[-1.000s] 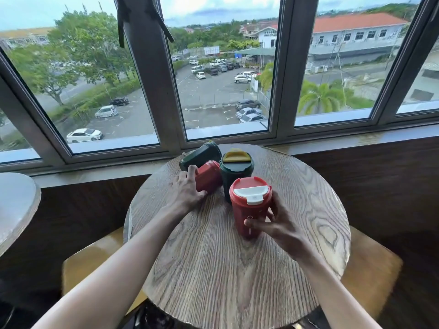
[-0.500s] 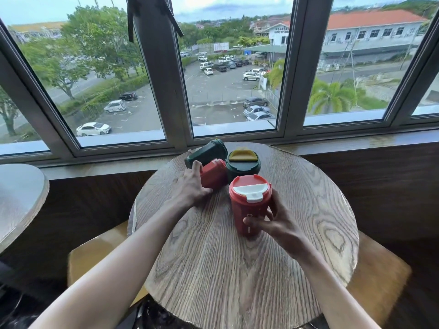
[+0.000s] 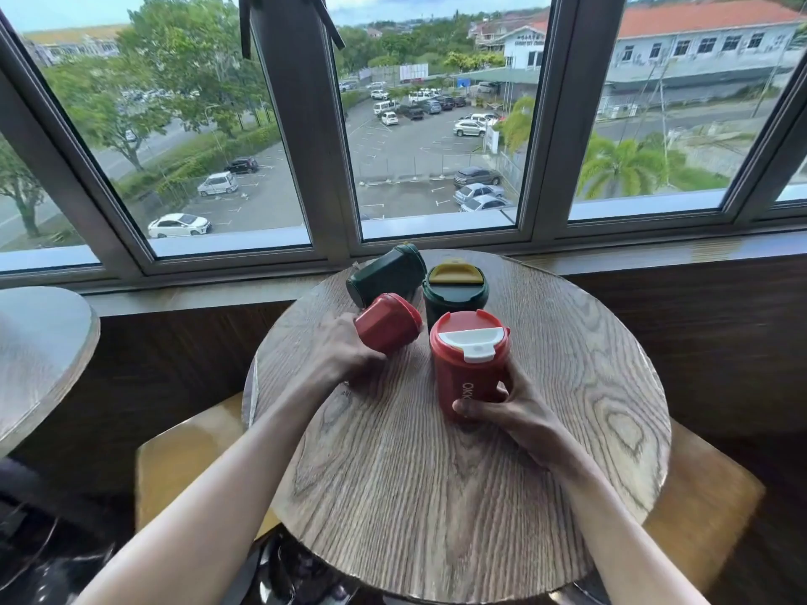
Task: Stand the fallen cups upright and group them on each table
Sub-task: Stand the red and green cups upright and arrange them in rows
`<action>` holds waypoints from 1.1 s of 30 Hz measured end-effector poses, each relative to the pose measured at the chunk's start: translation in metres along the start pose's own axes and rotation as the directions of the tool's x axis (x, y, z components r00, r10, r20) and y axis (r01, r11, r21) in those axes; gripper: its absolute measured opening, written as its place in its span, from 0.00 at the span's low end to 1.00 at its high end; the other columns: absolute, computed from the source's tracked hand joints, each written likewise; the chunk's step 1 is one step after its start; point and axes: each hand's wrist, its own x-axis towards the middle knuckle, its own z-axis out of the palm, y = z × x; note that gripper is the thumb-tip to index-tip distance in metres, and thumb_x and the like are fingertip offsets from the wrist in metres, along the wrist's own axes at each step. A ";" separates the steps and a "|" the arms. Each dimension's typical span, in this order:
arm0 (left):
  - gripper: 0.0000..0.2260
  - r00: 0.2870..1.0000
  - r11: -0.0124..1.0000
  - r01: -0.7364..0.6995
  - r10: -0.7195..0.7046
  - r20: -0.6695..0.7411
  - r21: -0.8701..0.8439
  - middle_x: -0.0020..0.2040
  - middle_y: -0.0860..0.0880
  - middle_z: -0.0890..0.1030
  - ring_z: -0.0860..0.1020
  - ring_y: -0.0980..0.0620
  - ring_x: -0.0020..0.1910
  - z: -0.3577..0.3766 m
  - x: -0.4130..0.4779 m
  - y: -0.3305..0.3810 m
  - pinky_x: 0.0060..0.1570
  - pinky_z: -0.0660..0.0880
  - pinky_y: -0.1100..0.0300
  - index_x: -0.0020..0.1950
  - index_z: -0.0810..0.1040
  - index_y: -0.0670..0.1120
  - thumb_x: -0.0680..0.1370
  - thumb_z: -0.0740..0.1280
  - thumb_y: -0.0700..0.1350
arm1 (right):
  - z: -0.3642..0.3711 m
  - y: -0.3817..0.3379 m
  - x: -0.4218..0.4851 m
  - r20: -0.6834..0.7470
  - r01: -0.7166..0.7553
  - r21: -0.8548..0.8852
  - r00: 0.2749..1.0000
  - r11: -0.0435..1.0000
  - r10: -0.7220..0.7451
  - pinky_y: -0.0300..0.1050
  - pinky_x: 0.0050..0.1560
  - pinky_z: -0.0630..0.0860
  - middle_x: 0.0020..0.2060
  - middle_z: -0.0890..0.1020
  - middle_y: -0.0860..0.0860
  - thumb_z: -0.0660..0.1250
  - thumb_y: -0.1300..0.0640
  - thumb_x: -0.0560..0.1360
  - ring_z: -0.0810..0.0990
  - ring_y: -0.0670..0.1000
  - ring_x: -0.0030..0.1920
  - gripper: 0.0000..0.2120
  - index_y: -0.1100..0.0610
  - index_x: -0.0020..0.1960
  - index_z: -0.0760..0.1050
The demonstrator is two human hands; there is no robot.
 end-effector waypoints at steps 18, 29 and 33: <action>0.30 0.987 0.529 0.004 0.132 0.088 -0.849 0.50 0.49 0.87 0.84 0.53 0.50 0.019 -0.113 -0.012 0.46 0.80 0.61 0.59 0.79 0.49 0.58 0.80 0.40 | 0.005 -0.006 -0.005 -0.021 -0.002 0.053 1.000 0.999 0.003 0.38 0.46 0.81 0.61 0.82 0.56 0.79 0.68 0.62 0.85 0.49 0.54 0.39 0.52 0.70 0.72; 0.40 0.978 0.699 -0.056 0.183 0.103 -0.713 0.58 0.50 0.84 0.83 0.53 0.56 0.023 -0.110 -0.010 0.54 0.80 0.59 0.68 0.72 0.54 0.58 0.83 0.46 | 0.004 -0.007 -0.007 -0.004 0.000 0.111 1.000 0.994 0.000 0.39 0.47 0.81 0.63 0.81 0.55 0.77 0.72 0.65 0.82 0.53 0.60 0.39 0.52 0.72 0.70; 0.34 0.986 0.704 -0.043 0.144 0.084 -0.709 0.57 0.50 0.84 0.84 0.50 0.55 0.030 -0.107 -0.010 0.60 0.79 0.43 0.62 0.74 0.60 0.60 0.83 0.44 | 0.005 -0.007 -0.007 -0.013 -0.002 0.115 1.000 0.993 0.003 0.38 0.46 0.81 0.62 0.81 0.56 0.77 0.73 0.65 0.83 0.52 0.58 0.38 0.53 0.70 0.71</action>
